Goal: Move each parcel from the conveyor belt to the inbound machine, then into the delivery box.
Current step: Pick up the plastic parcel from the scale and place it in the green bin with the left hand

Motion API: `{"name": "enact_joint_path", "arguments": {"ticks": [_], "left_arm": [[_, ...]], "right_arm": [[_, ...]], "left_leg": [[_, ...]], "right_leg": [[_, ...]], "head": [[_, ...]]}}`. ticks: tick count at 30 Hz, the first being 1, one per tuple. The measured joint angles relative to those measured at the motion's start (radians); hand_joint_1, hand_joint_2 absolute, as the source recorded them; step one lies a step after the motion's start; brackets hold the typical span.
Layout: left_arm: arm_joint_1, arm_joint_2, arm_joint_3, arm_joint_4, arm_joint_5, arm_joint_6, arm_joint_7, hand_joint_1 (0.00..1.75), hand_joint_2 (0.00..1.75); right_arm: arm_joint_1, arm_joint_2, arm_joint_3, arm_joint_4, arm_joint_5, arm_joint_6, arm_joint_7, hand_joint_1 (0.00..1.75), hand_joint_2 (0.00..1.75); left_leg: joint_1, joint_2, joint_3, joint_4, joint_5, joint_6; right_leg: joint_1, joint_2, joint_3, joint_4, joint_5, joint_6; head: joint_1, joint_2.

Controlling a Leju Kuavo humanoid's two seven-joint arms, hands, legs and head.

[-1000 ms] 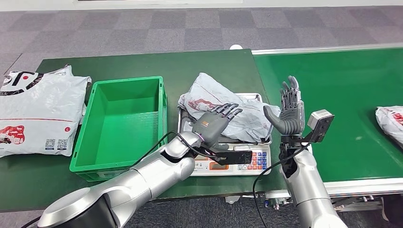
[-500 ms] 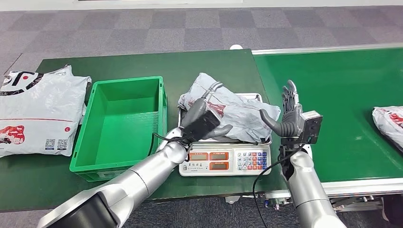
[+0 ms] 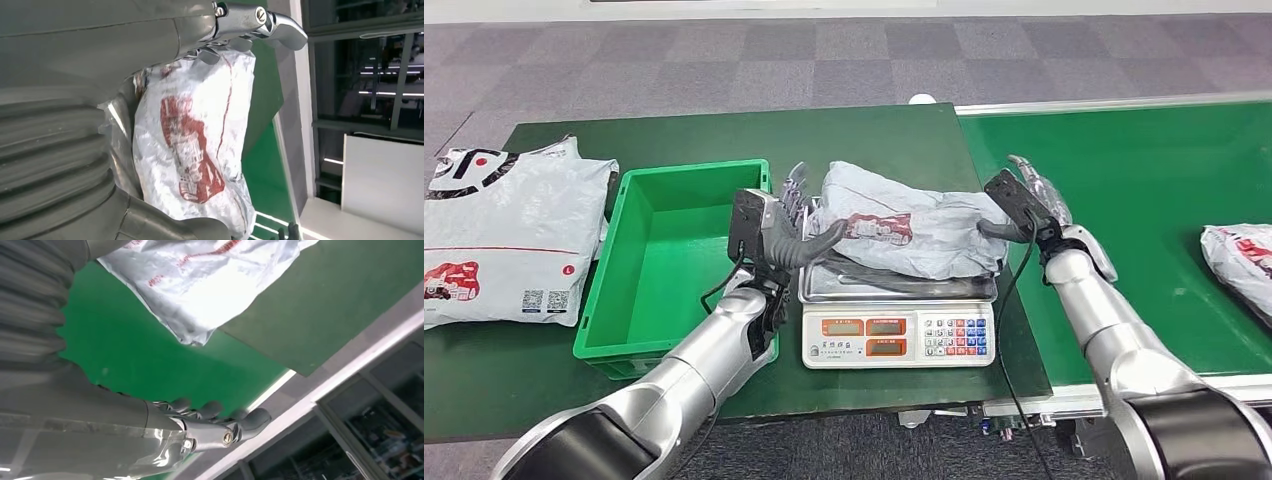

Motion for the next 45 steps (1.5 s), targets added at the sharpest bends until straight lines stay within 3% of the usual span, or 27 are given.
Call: {"name": "enact_joint_path", "arguments": {"ticks": [9, 18, 19, 22, 23, 26, 30, 31, 34, 45], "left_arm": [[0.005, 0.007, 0.075, 0.000, -0.011, -0.007, 0.001, 0.00, 1.75], [0.011, 0.006, 0.123, -0.001, -0.049, -0.011, -0.001, 0.00, 1.75], [0.011, 0.006, 0.127, -0.001, -0.052, -0.011, -0.001, 0.00, 1.75], [0.011, 0.007, 0.134, -0.001, -0.060, -0.012, -0.001, 0.00, 1.75], [0.011, 0.007, 0.136, -0.001, -0.062, -0.012, -0.001, 0.00, 1.75], [0.011, 0.007, 0.151, -0.001, -0.067, -0.013, -0.001, 0.00, 1.75], [0.012, 0.012, 0.166, -0.001, -0.084, -0.017, -0.002, 0.00, 1.75], [0.012, 0.013, 0.169, -0.001, -0.089, -0.017, -0.002, 0.00, 1.75], [0.015, 0.018, 0.180, -0.001, -0.101, -0.018, -0.004, 0.00, 1.75], [0.019, 0.028, 0.186, -0.001, -0.106, -0.020, -0.004, 0.00, 1.75]], "right_arm": [[-0.088, -0.002, 0.049, 0.114, 0.006, 0.033, 0.022, 0.00, 1.75], [-0.164, 0.017, 0.077, 0.176, 0.025, 0.126, 0.066, 0.01, 1.75], [-0.169, 0.019, 0.078, 0.178, 0.025, 0.137, 0.064, 0.12, 1.75], [-0.182, 0.023, 0.082, 0.185, 0.017, 0.177, 0.044, 0.96, 1.75], [-0.185, 0.023, 0.083, 0.187, 0.011, 0.197, 0.034, 1.17, 1.75], [-0.201, 0.023, 0.083, 0.196, -0.023, 0.297, 0.000, 1.56, 1.75], [-0.220, 0.014, 0.083, 0.208, -0.066, 0.492, -0.047, 1.63, 1.75], [-0.223, 0.011, 0.084, 0.209, -0.071, 0.531, -0.059, 1.71, 1.75], [-0.231, -0.003, 0.090, 0.210, -0.086, 0.616, -0.089, 1.73, 1.75], [-0.243, -0.027, 0.102, 0.210, -0.098, 0.659, -0.101, 1.73, 1.75]], "left_leg": [[0.000, 0.000, 0.000, 0.000, 0.000, 0.000], [0.000, 0.000, 0.000, 0.000, 0.000, 0.000], [0.000, 0.000, 0.000, 0.000, 0.000, 0.000], [0.000, 0.000, 0.000, 0.000, 0.000, 0.000], [0.000, 0.000, -0.001, 0.000, 0.000, 0.000], [0.000, 0.000, -0.001, 0.000, 0.000, 0.000], [0.000, 0.000, -0.001, 0.000, 0.000, 0.000], [0.000, 0.000, -0.001, 0.000, 0.000, 0.000], [0.000, 0.000, -0.001, 0.000, 0.000, 0.000], [0.000, 0.000, -0.001, 0.000, 0.000, 0.000]], "right_leg": [[0.000, 0.000, 0.000, 0.000, 0.000, 0.000], [0.000, 0.000, 0.000, 0.000, 0.000, 0.000], [0.000, 0.000, 0.000, 0.000, 0.000, 0.000], [0.000, 0.000, 0.000, 0.000, 0.000, 0.000], [0.000, 0.000, 0.000, 0.000, 0.000, 0.000], [0.000, 0.001, -0.001, 0.000, 0.000, 0.000], [0.000, 0.000, -0.001, 0.000, 0.000, 0.000], [0.000, 0.000, -0.001, 0.000, 0.000, 0.000], [0.000, 0.001, -0.001, 0.000, 0.000, 0.000], [0.000, 0.001, -0.001, 0.000, 0.000, 0.000]], "head": [[0.000, 0.000], [0.000, 0.000], [0.000, 0.000], [0.000, 0.000], [0.000, 0.000], [0.000, 0.000], [0.000, 0.000], [0.000, 0.000], [0.000, 0.000], [0.000, 0.000]]}}
